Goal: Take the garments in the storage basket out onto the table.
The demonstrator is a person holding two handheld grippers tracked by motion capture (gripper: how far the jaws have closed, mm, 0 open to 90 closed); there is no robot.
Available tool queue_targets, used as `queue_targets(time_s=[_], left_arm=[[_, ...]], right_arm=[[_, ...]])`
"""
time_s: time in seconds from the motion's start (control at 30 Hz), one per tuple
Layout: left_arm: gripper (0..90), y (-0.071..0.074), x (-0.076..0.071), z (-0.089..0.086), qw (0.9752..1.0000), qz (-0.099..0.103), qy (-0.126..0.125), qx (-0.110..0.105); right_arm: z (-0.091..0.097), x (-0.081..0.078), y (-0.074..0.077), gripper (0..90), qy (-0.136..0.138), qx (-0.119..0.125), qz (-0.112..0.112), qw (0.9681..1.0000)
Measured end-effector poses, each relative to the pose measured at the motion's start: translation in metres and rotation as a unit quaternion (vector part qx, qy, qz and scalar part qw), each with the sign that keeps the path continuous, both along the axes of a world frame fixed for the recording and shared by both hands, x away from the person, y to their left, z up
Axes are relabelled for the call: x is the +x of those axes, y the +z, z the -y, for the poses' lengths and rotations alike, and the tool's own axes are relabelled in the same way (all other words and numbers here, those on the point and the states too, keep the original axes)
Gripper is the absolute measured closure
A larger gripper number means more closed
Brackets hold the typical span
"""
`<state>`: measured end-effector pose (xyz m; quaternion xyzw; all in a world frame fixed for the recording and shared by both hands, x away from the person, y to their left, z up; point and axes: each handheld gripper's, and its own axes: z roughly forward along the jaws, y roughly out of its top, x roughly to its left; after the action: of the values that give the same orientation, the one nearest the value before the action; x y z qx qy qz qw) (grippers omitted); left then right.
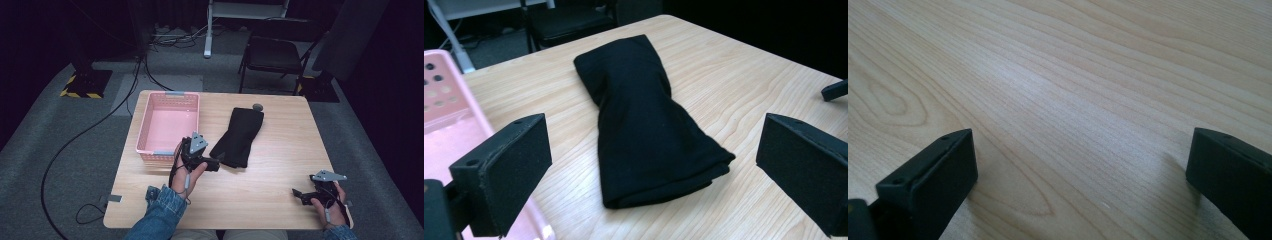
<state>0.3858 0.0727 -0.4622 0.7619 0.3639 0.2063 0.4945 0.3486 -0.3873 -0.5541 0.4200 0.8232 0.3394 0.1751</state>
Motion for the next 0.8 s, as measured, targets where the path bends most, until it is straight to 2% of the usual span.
queue_targets(time_s=[0.4, 0.8], left_arm=[[0.8, -0.003, -0.011, -0.021, 0.9998, 0.007, 0.013, 0.014], [0.8, -0.008, -0.019, -0.034, 0.9996, 0.006, 0.016, 0.023]], right_arm=[[0.000, 0.000, 0.000, 0.0, 0.001, 0.000, 0.000, 1.0000], [0.000, 0.000, 0.000, 0.0, 0.003, 0.000, 0.000, 1.0000]])
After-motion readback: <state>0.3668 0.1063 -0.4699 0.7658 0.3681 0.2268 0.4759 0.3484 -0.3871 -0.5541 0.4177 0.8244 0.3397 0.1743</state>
